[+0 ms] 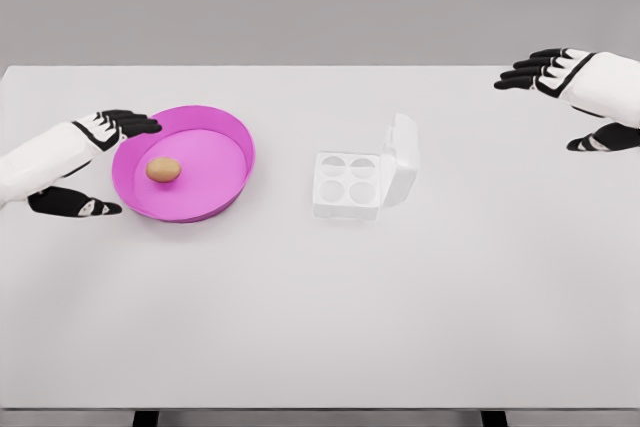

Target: Pack egg into the box and close the box lid

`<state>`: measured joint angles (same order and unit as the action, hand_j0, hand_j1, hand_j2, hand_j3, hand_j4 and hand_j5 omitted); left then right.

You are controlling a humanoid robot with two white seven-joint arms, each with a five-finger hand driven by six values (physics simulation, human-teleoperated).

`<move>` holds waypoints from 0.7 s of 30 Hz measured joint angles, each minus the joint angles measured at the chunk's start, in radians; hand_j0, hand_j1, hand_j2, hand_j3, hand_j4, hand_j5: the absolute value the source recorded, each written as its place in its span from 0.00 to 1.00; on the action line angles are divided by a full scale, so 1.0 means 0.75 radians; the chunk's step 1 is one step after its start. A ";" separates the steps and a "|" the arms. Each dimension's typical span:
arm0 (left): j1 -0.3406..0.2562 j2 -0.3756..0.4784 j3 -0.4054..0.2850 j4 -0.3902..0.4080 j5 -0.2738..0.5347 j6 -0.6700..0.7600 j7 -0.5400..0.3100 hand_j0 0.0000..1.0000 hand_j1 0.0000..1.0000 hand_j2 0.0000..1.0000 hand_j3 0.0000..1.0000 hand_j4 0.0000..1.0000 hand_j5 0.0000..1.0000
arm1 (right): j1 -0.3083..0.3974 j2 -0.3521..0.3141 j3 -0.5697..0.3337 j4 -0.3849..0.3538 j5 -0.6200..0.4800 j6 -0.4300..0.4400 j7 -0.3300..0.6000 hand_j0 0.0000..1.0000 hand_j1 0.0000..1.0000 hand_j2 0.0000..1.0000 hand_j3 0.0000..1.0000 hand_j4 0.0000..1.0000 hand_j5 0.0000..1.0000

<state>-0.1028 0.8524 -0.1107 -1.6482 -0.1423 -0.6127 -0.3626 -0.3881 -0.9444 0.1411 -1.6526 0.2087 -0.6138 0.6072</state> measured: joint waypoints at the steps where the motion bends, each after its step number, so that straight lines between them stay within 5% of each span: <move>1: 0.000 -0.001 0.000 -0.001 -0.001 0.000 0.000 1.00 1.00 1.00 1.00 1.00 1.00 | 0.016 0.002 0.001 -0.021 0.001 0.000 0.002 1.00 1.00 1.00 1.00 1.00 1.00; 6: -0.033 0.003 0.002 -0.054 0.003 0.000 -0.068 1.00 1.00 1.00 1.00 1.00 1.00 | 0.010 0.004 -0.015 -0.021 0.037 0.000 0.005 1.00 1.00 1.00 1.00 1.00 1.00; 8: -0.172 0.000 0.001 -0.099 0.018 0.047 -0.187 1.00 1.00 1.00 1.00 1.00 1.00 | 0.022 0.091 -0.070 0.029 0.048 -0.001 0.005 1.00 1.00 1.00 1.00 1.00 1.00; 10: -0.254 -0.014 -0.005 -0.125 0.021 0.245 -0.257 1.00 1.00 1.00 1.00 1.00 1.00 | 0.053 0.214 -0.169 0.026 0.051 -0.001 0.006 1.00 1.00 1.00 1.00 1.00 1.00; 13: -0.290 -0.062 -0.035 -0.143 0.012 0.650 -0.304 1.00 1.00 1.00 1.00 1.00 1.00 | 0.268 0.315 -0.265 0.018 0.056 -0.001 0.006 1.00 1.00 1.00 1.00 1.00 1.00; 17: -0.362 -0.096 -0.151 -0.152 -0.054 1.071 -0.324 1.00 1.00 1.00 1.00 1.00 1.00 | 0.389 0.286 -0.345 -0.029 0.067 -0.001 0.006 1.00 1.00 1.00 1.00 1.00 1.00; 21: -0.407 -0.146 -0.219 -0.155 -0.164 1.216 -0.329 1.00 1.00 1.00 1.00 1.00 1.00 | 0.458 0.200 -0.372 -0.055 0.072 -0.001 0.006 1.00 1.00 1.00 1.00 1.00 1.00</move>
<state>-0.4080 0.7426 -0.2747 -1.7646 -0.2655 0.2994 -0.6097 -0.0445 -0.7947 -0.1383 -1.6939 0.2626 -0.6143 0.6115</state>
